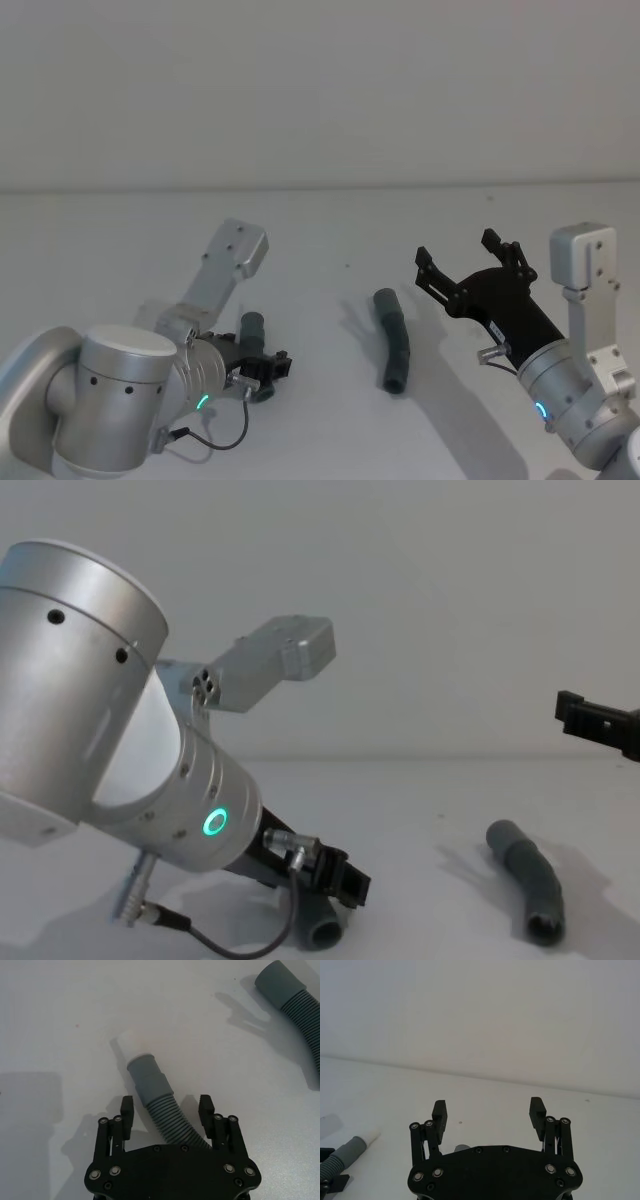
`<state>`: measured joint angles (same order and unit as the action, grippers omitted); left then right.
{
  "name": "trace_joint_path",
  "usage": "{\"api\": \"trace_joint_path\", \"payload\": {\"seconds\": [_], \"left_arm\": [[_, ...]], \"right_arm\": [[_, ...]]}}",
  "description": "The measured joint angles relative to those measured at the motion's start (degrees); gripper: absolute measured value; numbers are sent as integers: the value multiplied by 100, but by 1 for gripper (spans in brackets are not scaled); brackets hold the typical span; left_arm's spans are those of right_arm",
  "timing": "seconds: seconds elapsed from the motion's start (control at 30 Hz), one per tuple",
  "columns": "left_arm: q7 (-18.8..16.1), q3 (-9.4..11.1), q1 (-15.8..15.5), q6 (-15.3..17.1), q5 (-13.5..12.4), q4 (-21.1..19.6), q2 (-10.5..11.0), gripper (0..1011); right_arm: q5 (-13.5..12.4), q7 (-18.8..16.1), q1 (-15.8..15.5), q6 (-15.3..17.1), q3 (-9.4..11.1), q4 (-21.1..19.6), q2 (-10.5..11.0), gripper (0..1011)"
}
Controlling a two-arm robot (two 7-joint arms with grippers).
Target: Use both hands to pick up one end of the pipe from the table, align the ends, and insert them.
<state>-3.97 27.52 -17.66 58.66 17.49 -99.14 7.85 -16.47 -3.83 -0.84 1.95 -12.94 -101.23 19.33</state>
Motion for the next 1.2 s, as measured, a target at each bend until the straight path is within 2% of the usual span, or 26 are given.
{"api": "trace_joint_path", "payload": {"seconds": [0.23,0.27,0.5,1.2], "left_arm": [[5,5,-3,-8,-4,11,-4,586],[5,5,-3,-9,-5,12,-4,516],[8,8,-3,-14,-8,17,-5,339],[9,7,-3,-17,-7,25,-5,325]], "right_arm": [[0,0,0,0,0,0,0,1001],[0,0,0,0,0,0,0,1001],[0,0,0,0,0,0,0,1001],[0,0,0,0,0,0,0,1001]]}}
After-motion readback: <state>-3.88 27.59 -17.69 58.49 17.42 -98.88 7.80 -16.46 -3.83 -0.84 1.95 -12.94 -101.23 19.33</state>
